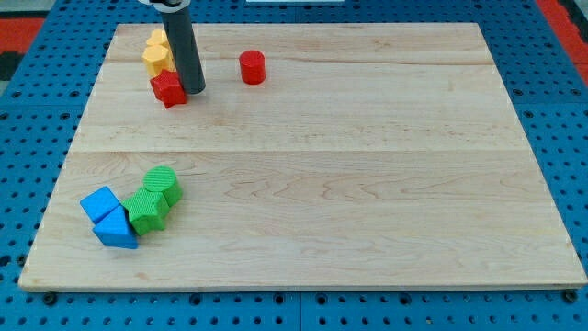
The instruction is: Drive the red circle right horizontally towards red star
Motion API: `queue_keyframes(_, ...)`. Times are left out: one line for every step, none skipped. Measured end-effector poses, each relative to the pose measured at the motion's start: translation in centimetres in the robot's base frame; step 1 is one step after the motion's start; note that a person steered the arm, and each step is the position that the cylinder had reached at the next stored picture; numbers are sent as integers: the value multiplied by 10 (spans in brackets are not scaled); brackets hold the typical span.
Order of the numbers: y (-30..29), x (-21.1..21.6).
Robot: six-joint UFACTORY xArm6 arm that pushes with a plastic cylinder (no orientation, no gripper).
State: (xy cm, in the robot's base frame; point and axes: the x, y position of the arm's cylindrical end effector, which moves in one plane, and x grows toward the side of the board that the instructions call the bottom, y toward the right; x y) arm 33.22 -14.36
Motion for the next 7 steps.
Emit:
queue_keyframes(-18, -7)
queue_keyframes(-25, -10)
queue_keyframes(-2, 7)
queue_keyframes(28, 25)
queue_keyframes(91, 25)
queue_keyframes(140, 11)
queue_keyframes(148, -39)
